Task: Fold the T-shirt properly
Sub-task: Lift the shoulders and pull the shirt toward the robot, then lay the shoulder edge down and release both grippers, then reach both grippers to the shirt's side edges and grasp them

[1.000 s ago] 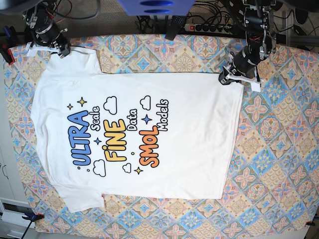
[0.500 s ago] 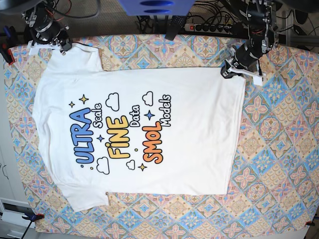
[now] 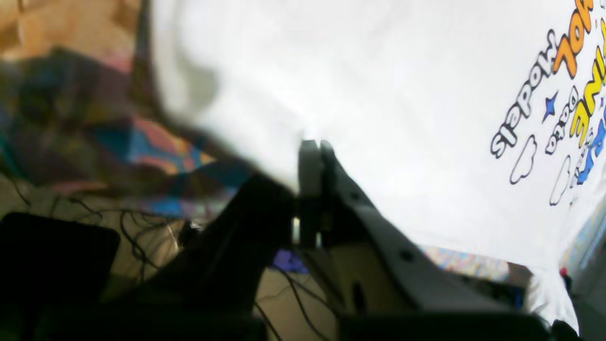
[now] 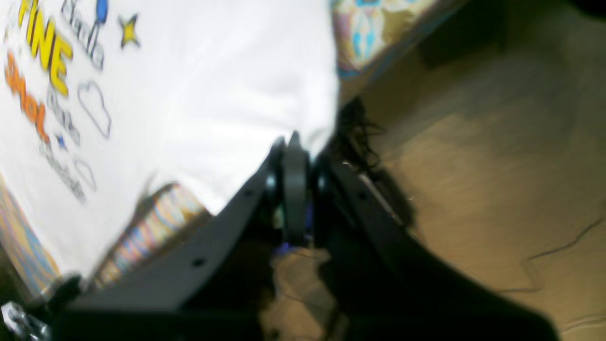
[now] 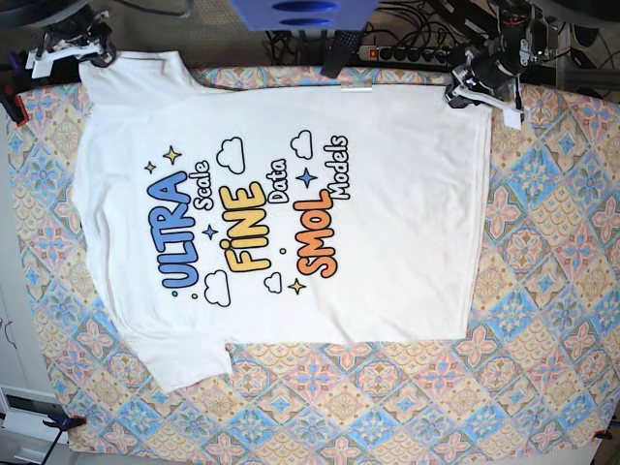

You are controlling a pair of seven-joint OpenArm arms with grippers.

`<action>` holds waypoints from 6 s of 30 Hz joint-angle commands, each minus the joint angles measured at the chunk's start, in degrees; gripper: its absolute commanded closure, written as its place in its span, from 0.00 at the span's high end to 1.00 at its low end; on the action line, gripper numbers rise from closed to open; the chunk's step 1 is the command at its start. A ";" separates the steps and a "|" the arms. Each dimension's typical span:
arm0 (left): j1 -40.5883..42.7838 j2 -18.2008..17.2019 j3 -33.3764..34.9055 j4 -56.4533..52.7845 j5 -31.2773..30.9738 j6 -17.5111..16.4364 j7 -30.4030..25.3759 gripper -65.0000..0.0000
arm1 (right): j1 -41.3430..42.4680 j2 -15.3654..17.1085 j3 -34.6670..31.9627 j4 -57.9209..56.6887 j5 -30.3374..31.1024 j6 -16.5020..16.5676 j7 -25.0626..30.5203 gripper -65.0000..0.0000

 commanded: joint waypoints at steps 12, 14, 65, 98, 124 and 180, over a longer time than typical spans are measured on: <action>5.62 -1.85 -1.83 8.12 -0.18 -0.16 -0.30 0.00 | -5.34 0.55 4.68 4.00 0.27 7.25 0.68 0.00; 5.62 -1.67 -2.71 10.58 -0.18 -0.16 -0.30 0.00 | -5.25 0.55 4.68 5.24 0.27 7.25 0.68 0.00; -24.97 -2.46 2.03 -12.54 -0.80 0.10 -0.30 0.44 | 43.98 0.99 -5.17 -11.12 -14.33 7.25 -7.50 0.32; -21.01 -2.11 2.91 -14.92 -9.15 0.10 2.42 0.65 | 24.29 1.69 -4.02 1.63 -14.15 7.25 -7.06 0.42; -20.22 -2.02 3.00 -14.83 -9.15 0.01 4.44 0.00 | 33.26 -0.59 5.56 -25.27 -14.15 7.16 -6.88 0.53; 1.93 -6.86 -5.61 9.35 -9.41 0.01 4.44 0.83 | 21.39 0.46 13.12 -7.51 -14.15 7.25 -9.52 0.47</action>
